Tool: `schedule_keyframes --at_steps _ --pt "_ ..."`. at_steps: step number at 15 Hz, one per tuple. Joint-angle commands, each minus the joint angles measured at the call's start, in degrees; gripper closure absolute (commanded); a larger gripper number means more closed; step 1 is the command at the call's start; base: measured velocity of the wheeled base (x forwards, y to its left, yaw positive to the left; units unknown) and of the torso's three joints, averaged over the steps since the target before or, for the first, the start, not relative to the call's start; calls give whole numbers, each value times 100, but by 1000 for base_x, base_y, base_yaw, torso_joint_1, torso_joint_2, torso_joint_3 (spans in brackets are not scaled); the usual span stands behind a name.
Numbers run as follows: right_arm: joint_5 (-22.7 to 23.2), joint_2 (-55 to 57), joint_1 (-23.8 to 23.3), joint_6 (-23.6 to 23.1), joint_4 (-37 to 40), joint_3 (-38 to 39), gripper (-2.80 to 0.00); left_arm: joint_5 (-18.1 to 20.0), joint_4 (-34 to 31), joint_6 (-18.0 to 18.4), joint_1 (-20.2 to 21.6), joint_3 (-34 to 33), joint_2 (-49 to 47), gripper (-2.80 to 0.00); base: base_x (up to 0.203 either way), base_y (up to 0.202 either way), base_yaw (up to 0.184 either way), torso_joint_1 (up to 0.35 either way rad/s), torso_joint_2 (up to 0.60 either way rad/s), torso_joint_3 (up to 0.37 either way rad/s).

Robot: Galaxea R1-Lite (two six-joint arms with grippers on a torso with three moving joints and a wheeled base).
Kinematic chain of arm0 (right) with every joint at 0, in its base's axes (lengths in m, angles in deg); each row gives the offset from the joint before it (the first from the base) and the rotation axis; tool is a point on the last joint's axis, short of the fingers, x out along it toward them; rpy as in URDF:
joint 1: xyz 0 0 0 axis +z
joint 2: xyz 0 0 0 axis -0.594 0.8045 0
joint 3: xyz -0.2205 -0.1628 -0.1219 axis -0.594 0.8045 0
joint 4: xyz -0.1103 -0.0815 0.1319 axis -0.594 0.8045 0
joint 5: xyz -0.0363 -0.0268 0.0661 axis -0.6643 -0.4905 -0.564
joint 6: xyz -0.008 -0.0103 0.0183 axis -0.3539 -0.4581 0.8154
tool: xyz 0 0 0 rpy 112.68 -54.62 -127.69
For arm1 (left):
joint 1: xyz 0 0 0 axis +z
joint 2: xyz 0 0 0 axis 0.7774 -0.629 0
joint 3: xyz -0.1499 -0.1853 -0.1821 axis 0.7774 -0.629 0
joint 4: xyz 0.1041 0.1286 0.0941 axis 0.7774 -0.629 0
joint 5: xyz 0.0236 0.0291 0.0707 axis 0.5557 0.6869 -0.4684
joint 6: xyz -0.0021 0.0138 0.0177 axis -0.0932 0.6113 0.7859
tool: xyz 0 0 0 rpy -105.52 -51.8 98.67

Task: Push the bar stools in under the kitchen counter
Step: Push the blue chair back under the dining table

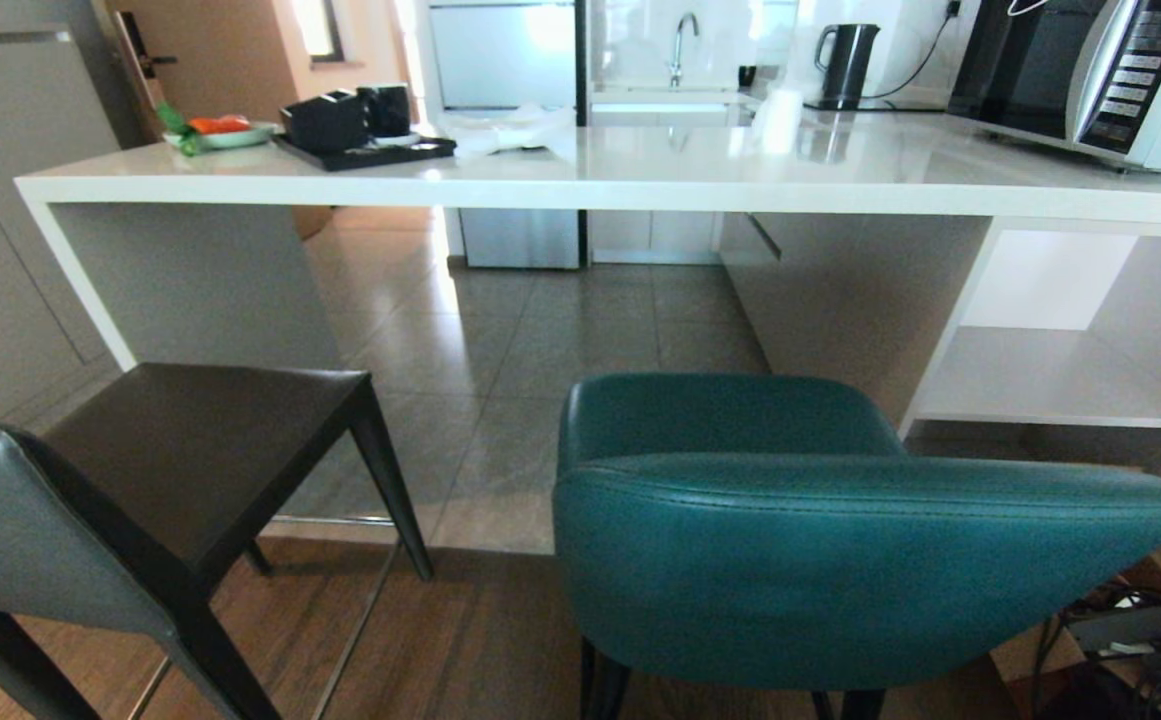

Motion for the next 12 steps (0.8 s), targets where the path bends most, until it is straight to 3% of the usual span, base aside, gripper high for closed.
schedule_keyframes --at_steps 1,9,12 --pt "5 0 2 1 -2 0 0 -3 4 -2 1 -1 -3 0 0 -194 0 -1 7 2" --pt "5 0 2 -8 -2 0 0 6 -1 -2 1 -1 0 0 0 -193 1 3 3 1" --pt "5 0 2 1 -2 0 0 6 3 -2 1 -1 -3 0 0 -106 2 4 1 1"
